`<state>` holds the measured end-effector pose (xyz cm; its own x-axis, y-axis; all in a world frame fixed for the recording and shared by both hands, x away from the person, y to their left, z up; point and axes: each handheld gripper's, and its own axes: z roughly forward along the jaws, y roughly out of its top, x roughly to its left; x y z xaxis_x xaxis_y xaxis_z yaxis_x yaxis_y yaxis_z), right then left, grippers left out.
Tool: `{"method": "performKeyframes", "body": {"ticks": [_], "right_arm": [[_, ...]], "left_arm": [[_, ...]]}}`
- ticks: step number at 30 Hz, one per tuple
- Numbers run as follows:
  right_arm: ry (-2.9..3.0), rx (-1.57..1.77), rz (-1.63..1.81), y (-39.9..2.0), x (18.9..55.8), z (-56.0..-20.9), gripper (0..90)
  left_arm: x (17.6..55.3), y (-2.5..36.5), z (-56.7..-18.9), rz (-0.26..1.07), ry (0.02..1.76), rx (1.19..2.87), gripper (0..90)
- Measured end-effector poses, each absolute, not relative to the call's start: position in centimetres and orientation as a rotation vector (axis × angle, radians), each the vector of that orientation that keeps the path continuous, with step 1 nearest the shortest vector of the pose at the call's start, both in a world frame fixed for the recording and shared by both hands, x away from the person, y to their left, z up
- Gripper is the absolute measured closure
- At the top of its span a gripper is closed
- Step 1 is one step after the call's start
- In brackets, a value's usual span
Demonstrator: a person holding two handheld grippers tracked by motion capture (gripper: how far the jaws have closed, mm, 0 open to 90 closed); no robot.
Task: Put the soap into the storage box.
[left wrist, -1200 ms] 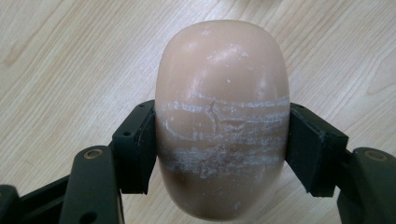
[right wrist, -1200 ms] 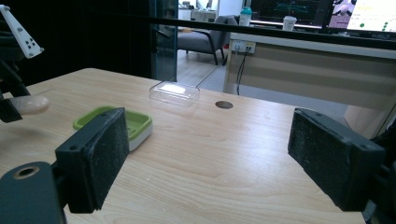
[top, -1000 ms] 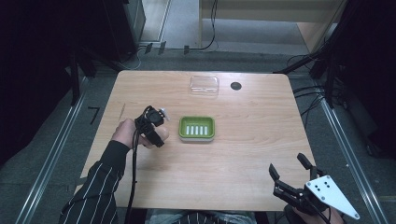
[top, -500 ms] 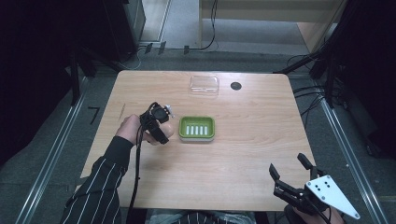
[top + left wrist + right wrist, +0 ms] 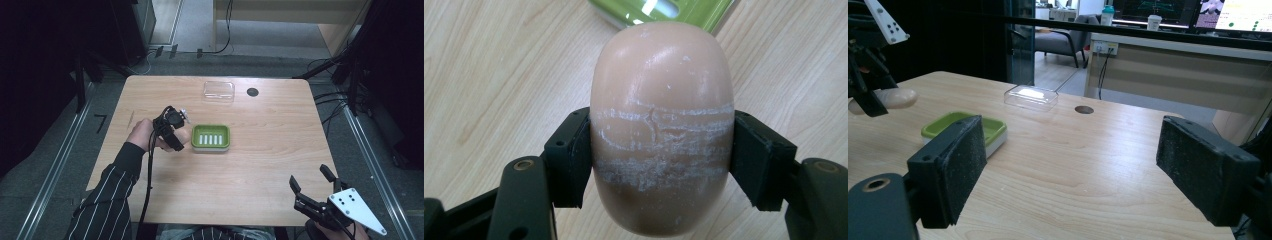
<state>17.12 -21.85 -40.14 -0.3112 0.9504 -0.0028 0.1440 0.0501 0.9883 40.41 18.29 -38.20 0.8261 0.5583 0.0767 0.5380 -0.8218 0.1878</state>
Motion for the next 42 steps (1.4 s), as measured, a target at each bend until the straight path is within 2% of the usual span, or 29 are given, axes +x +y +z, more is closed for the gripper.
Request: {"method": "performKeyframes", "body": {"ticks": [19,42], "right_arm": [[1.571,1.128,1.339,-21.8,17.1,-40.1,13.2],[1.569,1.132,1.333,-21.8,16.9,-40.1,13.2]], "left_arm": [[40.9,17.0,-37.9,0.156,0.769,2.871,33.6],[41.2,16.6,-37.3,0.164,0.736,2.867,33.6]]}}
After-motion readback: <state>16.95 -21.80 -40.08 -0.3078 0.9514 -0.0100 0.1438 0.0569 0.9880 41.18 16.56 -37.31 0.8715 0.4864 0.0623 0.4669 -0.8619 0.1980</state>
